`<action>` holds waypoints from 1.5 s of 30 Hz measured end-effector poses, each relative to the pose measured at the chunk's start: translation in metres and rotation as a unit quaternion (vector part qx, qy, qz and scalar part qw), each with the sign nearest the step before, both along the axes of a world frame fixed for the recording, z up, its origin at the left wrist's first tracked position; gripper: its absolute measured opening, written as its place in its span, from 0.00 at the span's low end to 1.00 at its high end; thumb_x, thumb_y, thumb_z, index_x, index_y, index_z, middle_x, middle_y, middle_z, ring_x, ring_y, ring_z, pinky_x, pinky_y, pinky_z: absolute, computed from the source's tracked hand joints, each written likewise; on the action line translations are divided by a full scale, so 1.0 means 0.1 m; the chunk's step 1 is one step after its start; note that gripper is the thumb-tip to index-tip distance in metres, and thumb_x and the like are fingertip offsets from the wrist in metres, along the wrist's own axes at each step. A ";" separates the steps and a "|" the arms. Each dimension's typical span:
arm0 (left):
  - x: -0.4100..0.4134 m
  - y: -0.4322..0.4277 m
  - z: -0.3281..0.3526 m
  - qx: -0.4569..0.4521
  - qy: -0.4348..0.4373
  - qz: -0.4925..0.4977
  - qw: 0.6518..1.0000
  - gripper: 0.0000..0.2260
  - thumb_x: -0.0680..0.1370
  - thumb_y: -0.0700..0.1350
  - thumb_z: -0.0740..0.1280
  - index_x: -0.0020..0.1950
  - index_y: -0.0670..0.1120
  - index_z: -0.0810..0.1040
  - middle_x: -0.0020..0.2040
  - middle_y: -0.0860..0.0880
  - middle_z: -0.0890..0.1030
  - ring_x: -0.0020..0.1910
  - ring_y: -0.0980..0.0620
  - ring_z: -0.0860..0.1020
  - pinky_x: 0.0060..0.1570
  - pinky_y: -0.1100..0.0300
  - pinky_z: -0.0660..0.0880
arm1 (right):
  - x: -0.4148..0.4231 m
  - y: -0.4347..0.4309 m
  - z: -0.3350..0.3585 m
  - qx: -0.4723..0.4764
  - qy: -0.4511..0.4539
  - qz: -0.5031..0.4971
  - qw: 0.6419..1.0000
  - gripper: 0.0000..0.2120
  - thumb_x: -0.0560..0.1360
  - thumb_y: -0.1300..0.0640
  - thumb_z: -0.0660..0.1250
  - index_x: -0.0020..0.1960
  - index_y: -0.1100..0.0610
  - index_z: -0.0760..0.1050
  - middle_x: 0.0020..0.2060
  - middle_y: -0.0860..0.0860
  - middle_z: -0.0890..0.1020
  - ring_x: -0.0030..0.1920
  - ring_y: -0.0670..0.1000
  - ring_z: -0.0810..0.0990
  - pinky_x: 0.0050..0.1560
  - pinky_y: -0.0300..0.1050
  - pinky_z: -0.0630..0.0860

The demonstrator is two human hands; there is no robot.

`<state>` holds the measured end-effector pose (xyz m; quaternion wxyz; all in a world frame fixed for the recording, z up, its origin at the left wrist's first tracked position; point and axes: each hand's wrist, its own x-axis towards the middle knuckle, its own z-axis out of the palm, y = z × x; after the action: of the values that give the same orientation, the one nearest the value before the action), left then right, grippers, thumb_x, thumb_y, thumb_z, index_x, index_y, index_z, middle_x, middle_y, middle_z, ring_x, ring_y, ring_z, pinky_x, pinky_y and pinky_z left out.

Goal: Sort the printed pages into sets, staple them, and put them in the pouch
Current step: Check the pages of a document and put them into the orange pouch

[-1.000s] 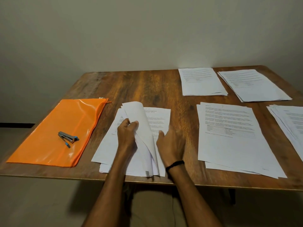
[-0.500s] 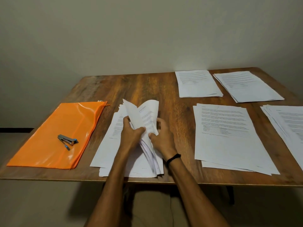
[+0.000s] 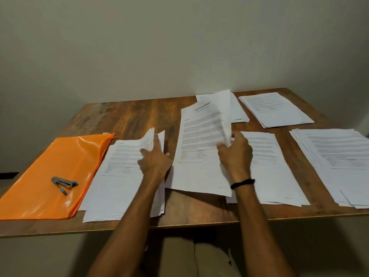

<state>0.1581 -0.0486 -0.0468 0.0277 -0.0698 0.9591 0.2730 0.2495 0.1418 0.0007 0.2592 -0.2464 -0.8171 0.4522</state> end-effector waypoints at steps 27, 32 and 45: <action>0.30 -0.11 -0.19 0.460 0.014 -0.039 0.887 0.16 0.77 0.37 0.72 0.63 0.50 0.78 0.55 0.49 0.84 0.50 0.45 0.85 0.53 0.46 0.82 | 0.10 1.19 -0.56 0.088 -0.269 -0.214 0.935 0.28 0.73 0.40 0.72 0.64 0.58 0.72 0.64 0.62 0.73 0.65 0.63 0.70 0.67 0.60 0.67; 0.33 -0.11 -0.23 0.508 -0.003 -0.037 0.861 0.18 0.77 0.36 0.72 0.64 0.50 0.78 0.56 0.49 0.85 0.51 0.44 0.85 0.48 0.48 0.83 | 0.05 1.33 -0.63 0.104 -0.301 -0.230 0.920 0.32 0.68 0.35 0.75 0.61 0.57 0.74 0.64 0.62 0.73 0.64 0.62 0.69 0.66 0.59 0.66; 0.31 -0.21 -0.25 0.463 -0.021 -0.026 0.886 0.15 0.77 0.44 0.73 0.62 0.55 0.77 0.54 0.52 0.84 0.47 0.44 0.84 0.40 0.52 0.82 | 0.19 1.46 -0.13 0.042 -0.111 -0.168 0.979 0.09 0.78 0.63 0.68 0.58 0.62 0.77 0.58 0.60 0.81 0.59 0.62 0.79 0.48 0.43 0.68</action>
<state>0.1886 -0.0696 -0.0719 0.0835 -0.0301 0.7247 0.6833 0.2681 0.2874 -0.0123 0.2489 -0.4179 -0.8060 0.3372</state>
